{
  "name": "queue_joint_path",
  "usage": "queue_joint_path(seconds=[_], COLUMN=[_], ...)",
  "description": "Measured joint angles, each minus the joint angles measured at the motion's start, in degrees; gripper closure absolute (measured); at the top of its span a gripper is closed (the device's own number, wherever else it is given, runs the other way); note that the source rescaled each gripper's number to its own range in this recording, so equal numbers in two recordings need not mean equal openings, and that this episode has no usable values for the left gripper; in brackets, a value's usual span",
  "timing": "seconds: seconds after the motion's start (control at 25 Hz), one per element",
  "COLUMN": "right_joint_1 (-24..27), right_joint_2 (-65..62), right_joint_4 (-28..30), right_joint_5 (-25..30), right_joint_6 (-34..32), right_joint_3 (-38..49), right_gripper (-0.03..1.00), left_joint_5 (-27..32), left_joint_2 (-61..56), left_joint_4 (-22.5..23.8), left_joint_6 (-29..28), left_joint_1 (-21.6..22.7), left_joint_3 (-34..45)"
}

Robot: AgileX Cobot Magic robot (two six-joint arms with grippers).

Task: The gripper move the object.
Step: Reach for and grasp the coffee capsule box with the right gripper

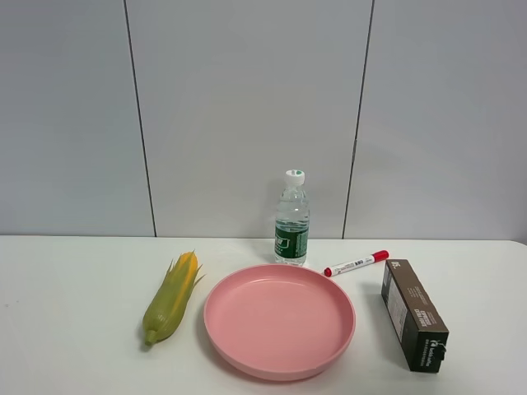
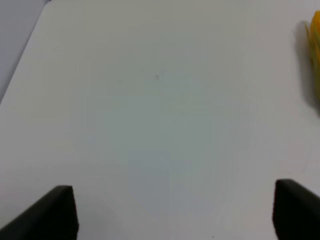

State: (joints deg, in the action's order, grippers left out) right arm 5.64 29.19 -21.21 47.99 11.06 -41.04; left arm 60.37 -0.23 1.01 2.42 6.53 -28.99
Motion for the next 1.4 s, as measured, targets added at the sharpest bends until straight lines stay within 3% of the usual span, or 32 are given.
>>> queue_joint_path(seconds=[0.24, 0.36, 0.52, 0.76, 0.92, 1.4], right_joint_1=[0.0, 0.0, -0.7, -11.0, -14.5, -18.6], right_joint_2=[13.3, 20.3, 29.8, 43.9, 51.2, 64.7], right_joint_4=[-0.5, -0.4, 4.2, 15.0, 17.5, 20.7], right_joint_5=[-1.0, -1.0, -1.5, -8.2, -11.7, -7.3], right_joint_6=[0.6, -7.3, -16.3, -24.9, -32.7, -37.5], right_joint_3=[-4.2, -6.1, -6.6, -6.6, -7.0, -20.9], right_gripper=[0.10, 0.10, 0.10, 0.10, 0.10, 0.10], left_joint_5=[0.0, 0.0, 0.0, 0.0, 0.0, 0.0], left_joint_2=[0.0, 0.0, 0.0, 0.0, 0.0, 0.0], left_joint_4=[0.0, 0.0, 0.0, 0.0, -0.1, -0.1], left_joint_6=[0.0, 0.0, 0.0, 0.0, 0.0, 0.0], left_joint_1=[0.0, 0.0, 0.0, 0.0, 0.0, 0.0], left_joint_3=[0.0, 0.0, 0.0, 0.0, 0.0, 0.0])
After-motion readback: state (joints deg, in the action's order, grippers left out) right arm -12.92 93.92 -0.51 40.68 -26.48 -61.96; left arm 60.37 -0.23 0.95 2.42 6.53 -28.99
